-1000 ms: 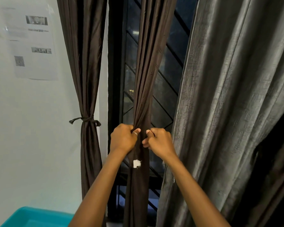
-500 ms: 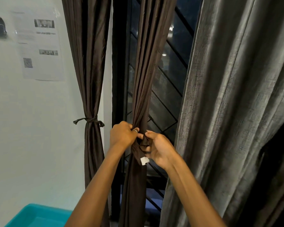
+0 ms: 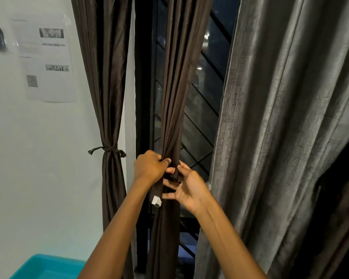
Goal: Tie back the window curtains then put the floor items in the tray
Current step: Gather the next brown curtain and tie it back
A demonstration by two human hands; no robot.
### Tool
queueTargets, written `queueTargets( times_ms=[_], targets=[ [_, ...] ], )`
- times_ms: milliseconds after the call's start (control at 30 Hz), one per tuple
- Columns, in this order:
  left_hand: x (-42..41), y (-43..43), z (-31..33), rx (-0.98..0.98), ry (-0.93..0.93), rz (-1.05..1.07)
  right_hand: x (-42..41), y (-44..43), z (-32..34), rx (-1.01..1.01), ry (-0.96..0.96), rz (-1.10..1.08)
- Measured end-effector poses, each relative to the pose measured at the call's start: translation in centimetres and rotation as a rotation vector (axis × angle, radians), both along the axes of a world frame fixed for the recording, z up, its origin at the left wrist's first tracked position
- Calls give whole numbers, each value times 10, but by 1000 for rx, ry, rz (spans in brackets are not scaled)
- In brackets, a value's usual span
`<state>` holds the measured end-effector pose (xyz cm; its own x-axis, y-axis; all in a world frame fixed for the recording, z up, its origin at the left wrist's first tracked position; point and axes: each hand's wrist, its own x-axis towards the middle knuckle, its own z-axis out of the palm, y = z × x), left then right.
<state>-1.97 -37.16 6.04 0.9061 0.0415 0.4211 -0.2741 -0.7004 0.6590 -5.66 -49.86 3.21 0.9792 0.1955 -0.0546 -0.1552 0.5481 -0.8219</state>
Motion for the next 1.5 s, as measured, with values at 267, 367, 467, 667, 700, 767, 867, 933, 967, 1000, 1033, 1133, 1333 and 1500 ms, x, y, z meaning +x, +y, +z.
queueTargets(
  times_ms=[267, 367, 467, 667, 700, 767, 867, 933, 967, 1000, 1033, 1133, 1333, 1500],
  targets=[
    [-1, 3, 2, -85, 75, -39, -4, 8, -8, 117, -45, -55],
    [-4, 4, 1, -60, 75, -44, -2, 9, -9, 106, -16, -92],
    [-11, 6, 6, 23, 107, -25, 0, 11, -8, 105, -32, -86],
    [-58, -7, 8, 82, -273, 114, -2, 19, -10, 65, -105, -35],
    [-64, -9, 7, 125, -287, 54, -2, 20, -12, 80, -116, -19],
    [-71, -11, 2, 275, -233, -23, -1, 21, -14, 91, -138, 1],
    [-72, -12, -2, 480, -127, -16, 1, 20, -18, 54, -148, 13],
    [-72, -16, -4, 566, -142, 33, 1, 19, -18, 40, -148, 13],
    [-72, -20, -5, 609, -162, 64, 1, 19, -18, 36, -138, 9],
    [-71, -23, -7, 647, -182, 92, 1, 19, -19, 34, -126, 0],
    [-70, -25, -9, 675, -202, 114, 0, 19, -18, 32, -114, -13],
    [-64, -31, -11, 714, -233, 151, 2, 17, -18, 16, -102, -25],
    [-57, -22, 0, 668, -297, 95, 4, 21, -24, -6, -109, -96],
    [-51, -11, 15, 541, -298, 104, 6, 30, -33, -77, -185, -242]
  ],
)
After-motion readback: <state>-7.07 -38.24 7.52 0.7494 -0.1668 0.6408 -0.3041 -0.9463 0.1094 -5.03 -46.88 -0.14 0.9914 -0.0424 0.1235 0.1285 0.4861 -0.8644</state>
